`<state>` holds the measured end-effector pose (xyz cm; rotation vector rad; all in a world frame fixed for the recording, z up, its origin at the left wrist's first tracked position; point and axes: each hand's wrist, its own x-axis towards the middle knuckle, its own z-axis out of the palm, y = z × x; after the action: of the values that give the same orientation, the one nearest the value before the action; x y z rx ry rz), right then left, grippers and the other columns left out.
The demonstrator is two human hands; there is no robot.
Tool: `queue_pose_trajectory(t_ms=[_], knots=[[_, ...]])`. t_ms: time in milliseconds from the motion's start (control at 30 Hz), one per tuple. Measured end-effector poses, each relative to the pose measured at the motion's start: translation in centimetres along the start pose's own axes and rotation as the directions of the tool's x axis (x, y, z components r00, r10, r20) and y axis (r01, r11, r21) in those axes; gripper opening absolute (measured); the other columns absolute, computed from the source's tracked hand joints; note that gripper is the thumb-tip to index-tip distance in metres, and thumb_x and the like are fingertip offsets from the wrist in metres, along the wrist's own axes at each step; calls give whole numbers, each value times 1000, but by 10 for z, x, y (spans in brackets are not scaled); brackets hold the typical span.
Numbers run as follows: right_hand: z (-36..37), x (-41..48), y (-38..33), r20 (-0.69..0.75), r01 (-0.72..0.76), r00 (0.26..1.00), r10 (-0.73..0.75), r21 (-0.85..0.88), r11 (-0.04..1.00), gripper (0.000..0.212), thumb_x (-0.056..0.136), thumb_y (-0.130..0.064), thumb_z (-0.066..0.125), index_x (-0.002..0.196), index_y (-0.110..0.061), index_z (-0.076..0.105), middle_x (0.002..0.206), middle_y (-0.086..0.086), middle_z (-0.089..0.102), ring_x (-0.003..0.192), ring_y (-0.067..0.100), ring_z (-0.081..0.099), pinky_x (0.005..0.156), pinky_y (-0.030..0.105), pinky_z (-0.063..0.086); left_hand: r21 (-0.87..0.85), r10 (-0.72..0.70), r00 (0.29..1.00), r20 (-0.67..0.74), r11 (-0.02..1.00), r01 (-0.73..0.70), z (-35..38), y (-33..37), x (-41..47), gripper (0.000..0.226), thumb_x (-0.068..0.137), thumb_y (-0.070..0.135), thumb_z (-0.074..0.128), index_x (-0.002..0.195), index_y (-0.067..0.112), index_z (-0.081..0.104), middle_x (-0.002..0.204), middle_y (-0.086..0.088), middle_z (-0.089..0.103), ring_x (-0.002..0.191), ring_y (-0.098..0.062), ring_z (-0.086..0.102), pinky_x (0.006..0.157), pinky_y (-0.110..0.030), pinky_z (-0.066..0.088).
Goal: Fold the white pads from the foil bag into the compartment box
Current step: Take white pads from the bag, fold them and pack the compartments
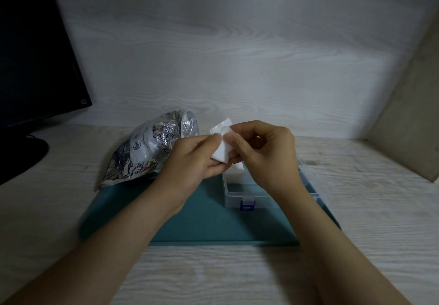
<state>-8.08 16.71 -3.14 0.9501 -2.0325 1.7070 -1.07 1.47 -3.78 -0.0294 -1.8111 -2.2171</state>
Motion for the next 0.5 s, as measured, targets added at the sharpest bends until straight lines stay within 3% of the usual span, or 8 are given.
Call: queue_pose_trajectory(t_ms=[100,200,333,500], knots=[[0,0,-3,-49,-14,999,11,-52,999,15,94,-17,79,109,-14,78,85,-2,77,66,18,75,61,37,63,121,66,996,55,990,-72,-2,-5,0,20,107,4,56,118,-1,72,109,-15,80,108,-24,77,95,-33,61],[1,2,-6,-43,-84,996,78,-151,985,26,100,-26,69,126,-22,71,99,-9,73,75,11,72,63,23,58,188,76,995,59,978,-86,-2,-8,1,23,108,-1,51,123,0,69,111,-16,79,106,-24,78,93,-32,62],[-1,3,-9,69,-281,959,275,95,955,20,103,-11,60,102,-8,79,79,-10,72,68,0,62,61,16,49,249,69,996,61,965,-82,-4,-11,2,24,110,-1,48,119,2,69,113,-19,76,104,-23,78,91,-29,62],[-6,6,-6,-104,-324,928,358,252,912,17,103,-15,62,99,-9,78,67,-14,64,62,1,57,59,23,49,253,70,998,-3,965,-67,-4,-15,4,28,110,0,47,130,-2,67,110,-20,77,103,-20,78,89,-27,62]])
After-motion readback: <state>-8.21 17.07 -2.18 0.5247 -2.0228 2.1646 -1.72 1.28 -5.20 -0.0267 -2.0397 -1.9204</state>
